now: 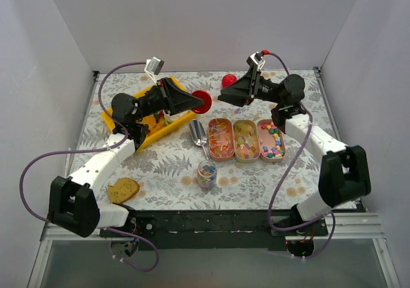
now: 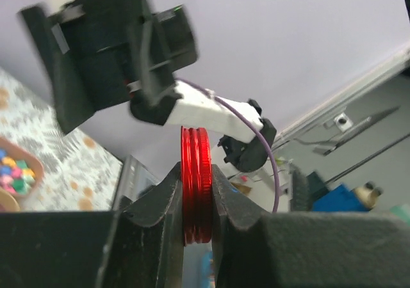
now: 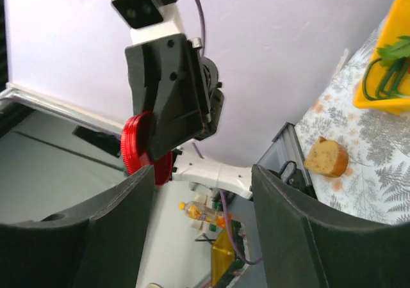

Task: Pack the candies
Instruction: Pick up the bottle lid at the center of the board.

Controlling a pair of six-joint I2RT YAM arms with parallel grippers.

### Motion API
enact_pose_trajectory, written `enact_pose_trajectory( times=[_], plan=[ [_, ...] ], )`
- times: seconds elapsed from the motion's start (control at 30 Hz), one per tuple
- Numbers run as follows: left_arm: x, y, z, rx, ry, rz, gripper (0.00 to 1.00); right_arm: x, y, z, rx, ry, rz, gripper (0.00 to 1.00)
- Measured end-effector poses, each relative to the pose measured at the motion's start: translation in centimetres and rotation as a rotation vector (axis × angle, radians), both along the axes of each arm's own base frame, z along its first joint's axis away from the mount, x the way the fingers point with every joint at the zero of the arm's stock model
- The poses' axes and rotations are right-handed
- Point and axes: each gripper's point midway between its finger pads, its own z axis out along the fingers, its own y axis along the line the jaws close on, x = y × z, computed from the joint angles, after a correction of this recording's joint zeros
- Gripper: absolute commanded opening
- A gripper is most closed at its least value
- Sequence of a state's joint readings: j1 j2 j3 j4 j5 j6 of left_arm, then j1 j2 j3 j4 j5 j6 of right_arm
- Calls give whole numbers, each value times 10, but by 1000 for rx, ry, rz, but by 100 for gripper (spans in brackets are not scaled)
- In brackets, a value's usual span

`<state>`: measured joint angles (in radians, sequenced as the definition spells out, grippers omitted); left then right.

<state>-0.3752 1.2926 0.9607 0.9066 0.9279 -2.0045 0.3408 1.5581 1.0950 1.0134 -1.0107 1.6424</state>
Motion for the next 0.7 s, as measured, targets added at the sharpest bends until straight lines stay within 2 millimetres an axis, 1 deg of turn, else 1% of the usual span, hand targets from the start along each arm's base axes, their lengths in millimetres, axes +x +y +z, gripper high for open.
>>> enact_pose_trajectory(
  times=[0.07,0.17,0.2,0.23,0.33,0.4,0.43,0.47,0.57,0.6,0.7],
  plan=[
    [9,-4,-6,49,122,-2,0,-1,0,4,-68,-72,-56,65],
    [19,-7,-21,122,269,9,0,15,-1,14,-178,-155,-179,63],
    [21,-8,-27,145,300,15,0,20,-3,15,-219,-180,-221,62],
    [22,-8,-34,167,329,18,0,24,-6,10,-271,-199,-262,62],
    [25,-10,-55,225,383,21,0,22,-16,-18,-391,-193,-304,62],
    [25,-10,-72,267,402,19,0,15,-22,-46,-474,-161,-308,62],
    [24,-10,-82,293,406,9,0,9,-24,-65,-523,-141,-301,62],
    [23,-10,-90,310,410,2,0,4,-24,-77,-555,-126,-292,63],
    [13,-8,-123,370,423,-35,0,-22,-21,-117,-658,-91,-227,66],
    [8,-7,-135,389,432,-51,0,-34,-20,-129,-688,-87,-194,66],
    [-6,-3,-167,439,454,-98,0,-61,-15,-148,-730,-92,-118,68]
  ],
)
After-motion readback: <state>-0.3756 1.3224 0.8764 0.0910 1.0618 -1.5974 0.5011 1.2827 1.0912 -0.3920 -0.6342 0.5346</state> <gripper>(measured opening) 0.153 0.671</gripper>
